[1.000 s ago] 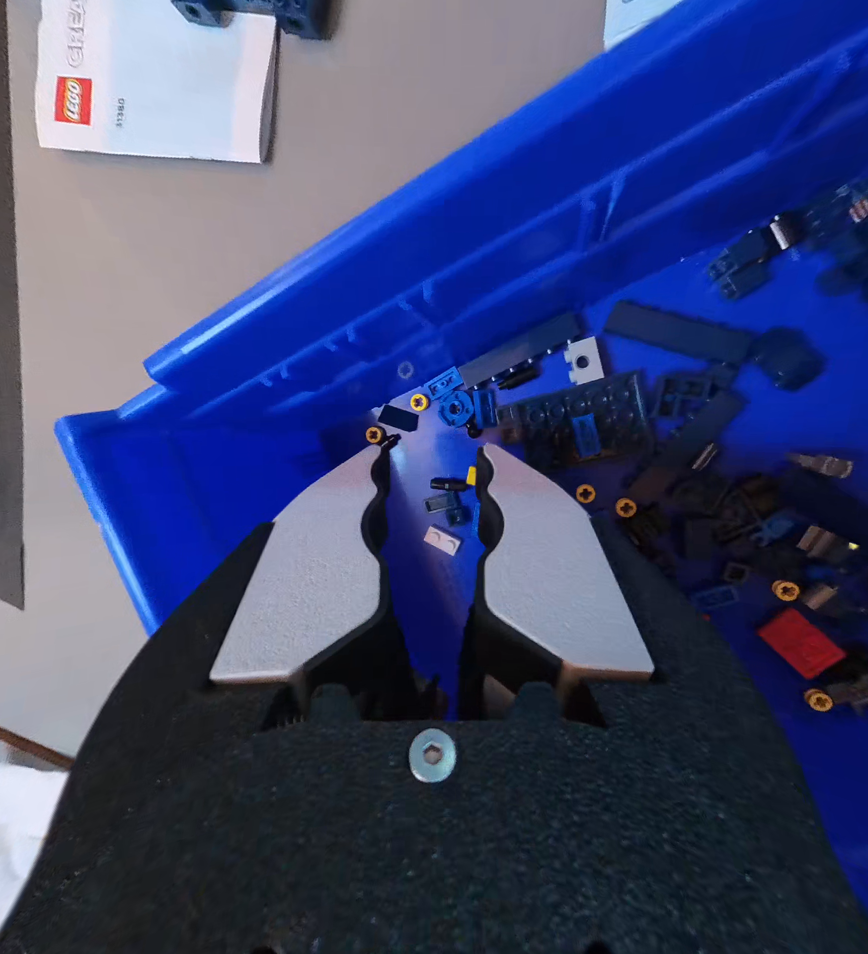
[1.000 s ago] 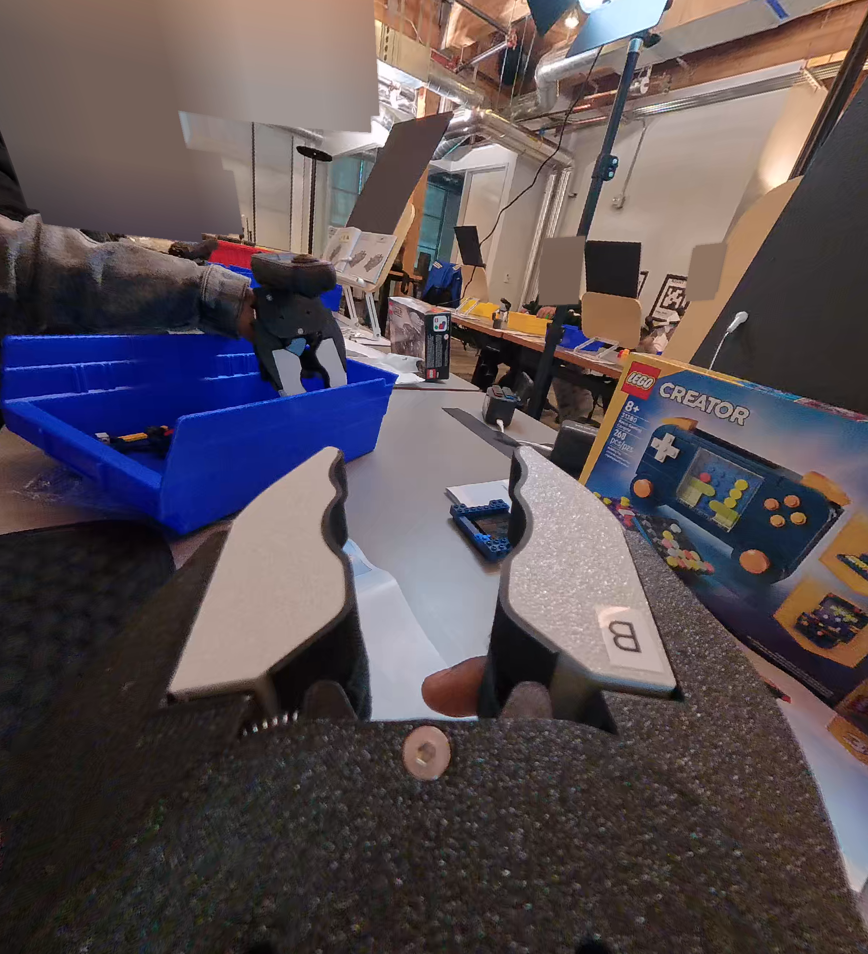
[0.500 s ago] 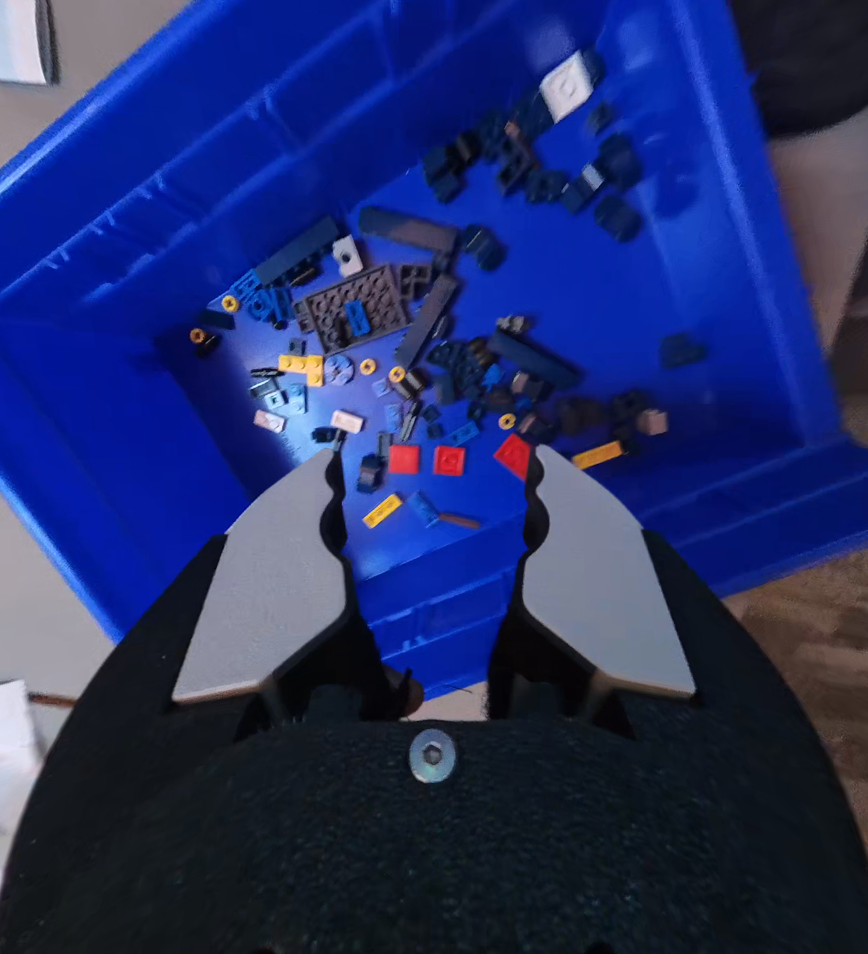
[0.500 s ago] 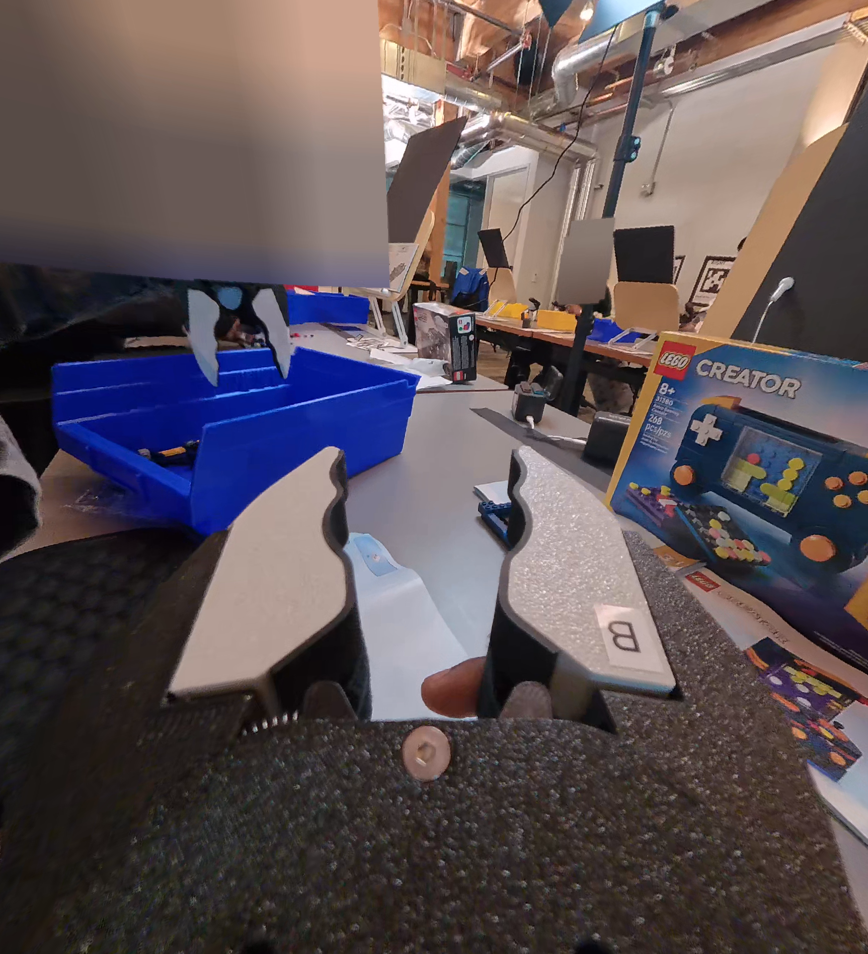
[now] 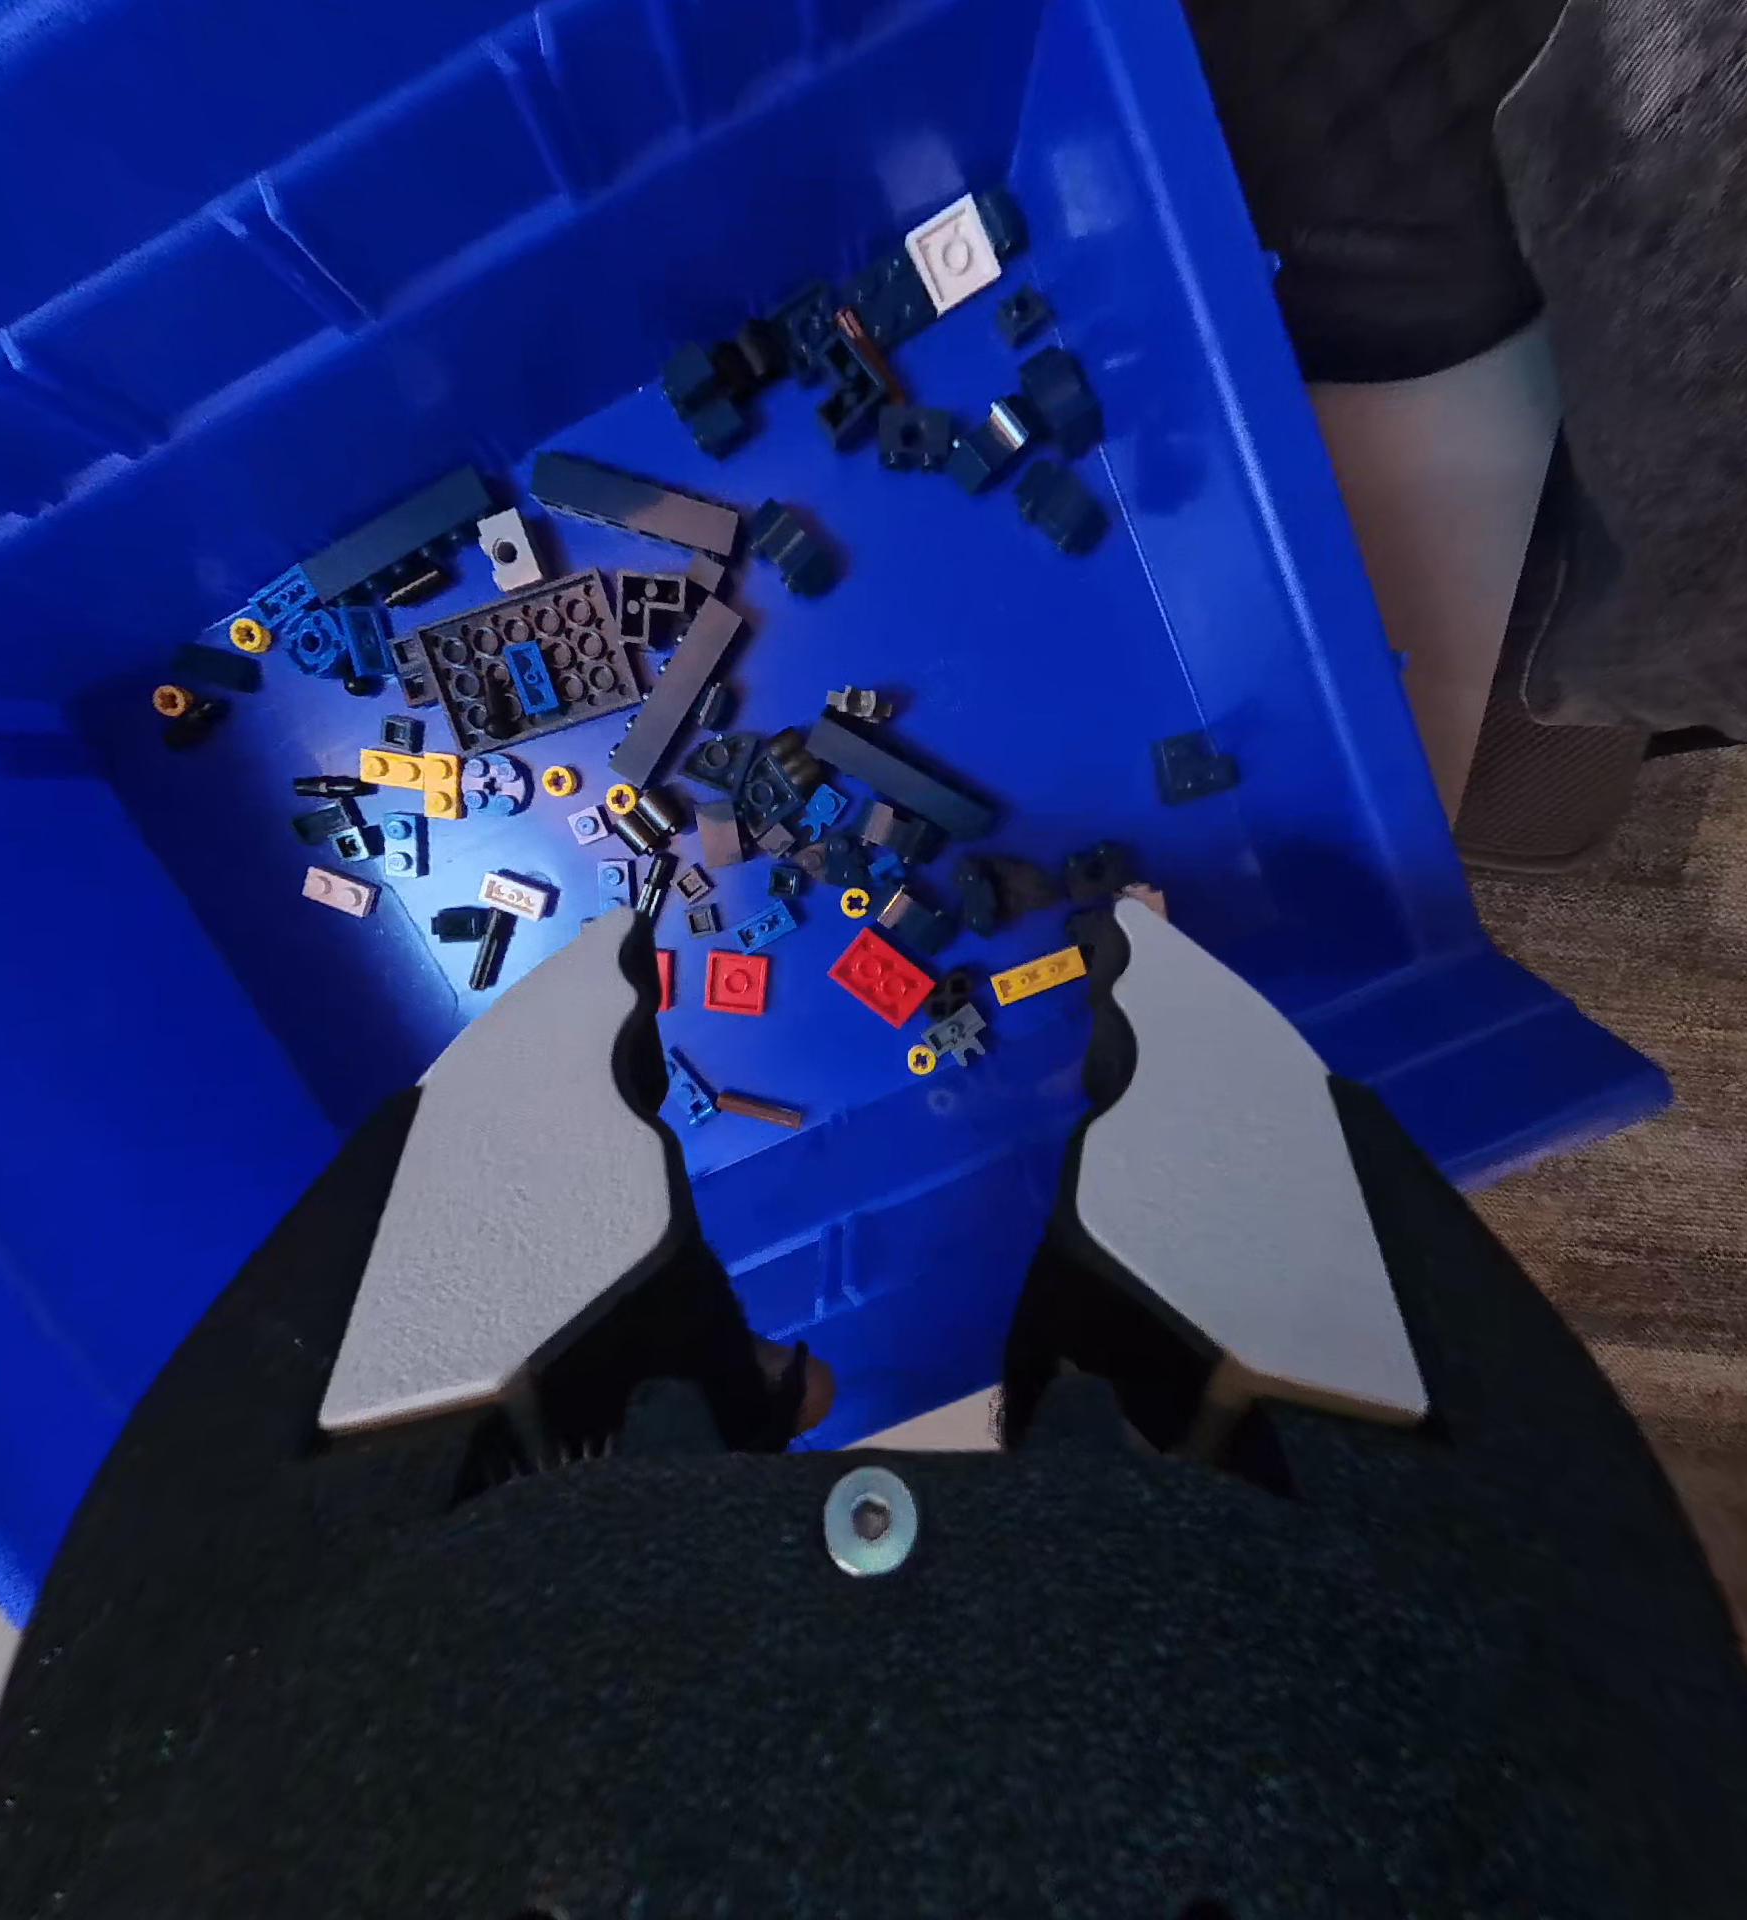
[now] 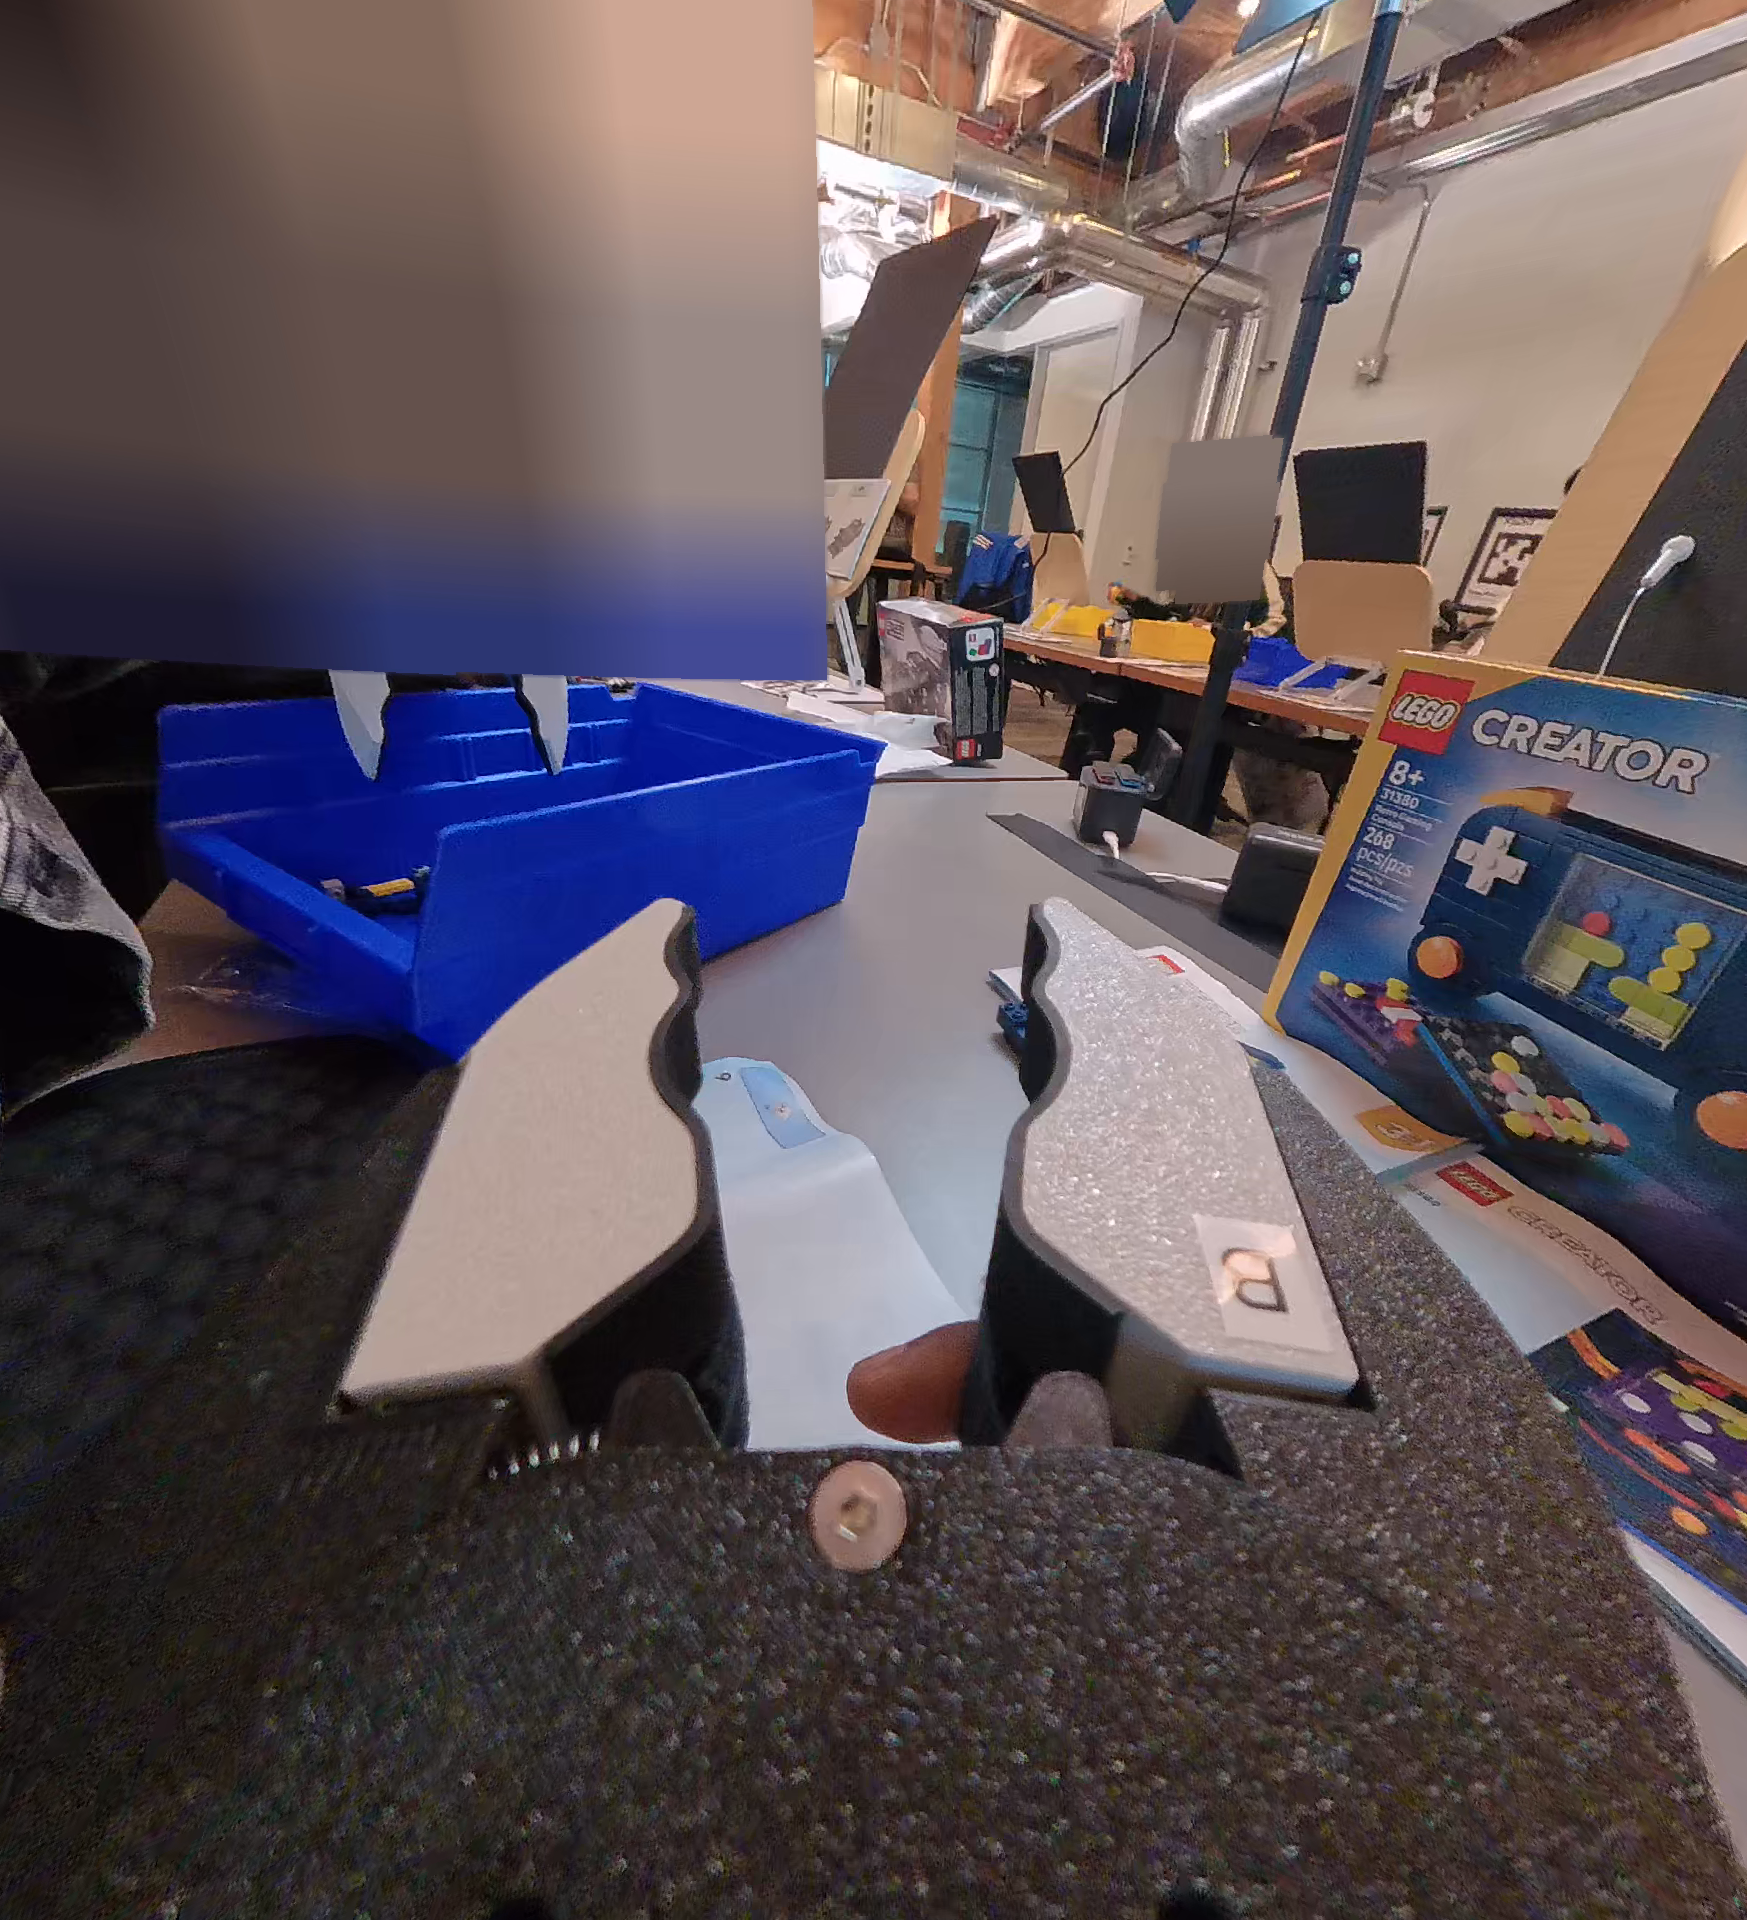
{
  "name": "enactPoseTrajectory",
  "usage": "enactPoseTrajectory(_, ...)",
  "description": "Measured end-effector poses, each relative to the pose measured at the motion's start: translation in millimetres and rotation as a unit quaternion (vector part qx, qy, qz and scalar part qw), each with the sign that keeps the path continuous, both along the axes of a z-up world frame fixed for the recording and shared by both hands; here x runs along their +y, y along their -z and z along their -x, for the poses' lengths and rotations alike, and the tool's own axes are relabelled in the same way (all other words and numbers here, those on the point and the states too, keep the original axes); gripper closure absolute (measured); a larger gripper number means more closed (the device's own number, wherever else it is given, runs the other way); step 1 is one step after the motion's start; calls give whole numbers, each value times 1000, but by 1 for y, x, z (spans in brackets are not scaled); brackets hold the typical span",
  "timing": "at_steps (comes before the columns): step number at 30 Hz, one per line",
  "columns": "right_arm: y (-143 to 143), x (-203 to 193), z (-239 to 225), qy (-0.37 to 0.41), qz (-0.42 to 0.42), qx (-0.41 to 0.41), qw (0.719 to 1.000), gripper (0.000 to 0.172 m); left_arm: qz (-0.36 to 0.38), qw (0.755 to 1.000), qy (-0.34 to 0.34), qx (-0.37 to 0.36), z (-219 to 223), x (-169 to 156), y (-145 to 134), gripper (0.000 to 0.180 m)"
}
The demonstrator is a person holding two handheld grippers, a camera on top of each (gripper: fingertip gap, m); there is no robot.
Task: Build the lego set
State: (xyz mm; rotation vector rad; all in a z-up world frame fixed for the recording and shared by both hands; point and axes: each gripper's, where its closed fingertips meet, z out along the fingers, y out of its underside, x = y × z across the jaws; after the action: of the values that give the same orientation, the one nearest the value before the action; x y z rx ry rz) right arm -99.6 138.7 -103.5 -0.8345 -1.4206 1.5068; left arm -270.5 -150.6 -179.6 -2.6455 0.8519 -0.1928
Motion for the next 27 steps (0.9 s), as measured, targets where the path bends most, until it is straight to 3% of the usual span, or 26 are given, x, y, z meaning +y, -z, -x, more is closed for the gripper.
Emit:
enactPoseTrajectory(6,-1,0,0,-14,22,5,1000,112,5,999,22,28,-1,0,2,106)
enactPoseTrajectory(12,0,2,0,-22,42,8,999,113,20,994,7,110,16,8,18,117)
enactPoseTrajectory(22,5,2,1,-25,39,1,999,114,-56,994,89,-34,-35,34,10,115)
enactPoseTrajectory(27,5,1,1,-28,40,0,999,114,-84,992,60,-71,-41,49,4,118)
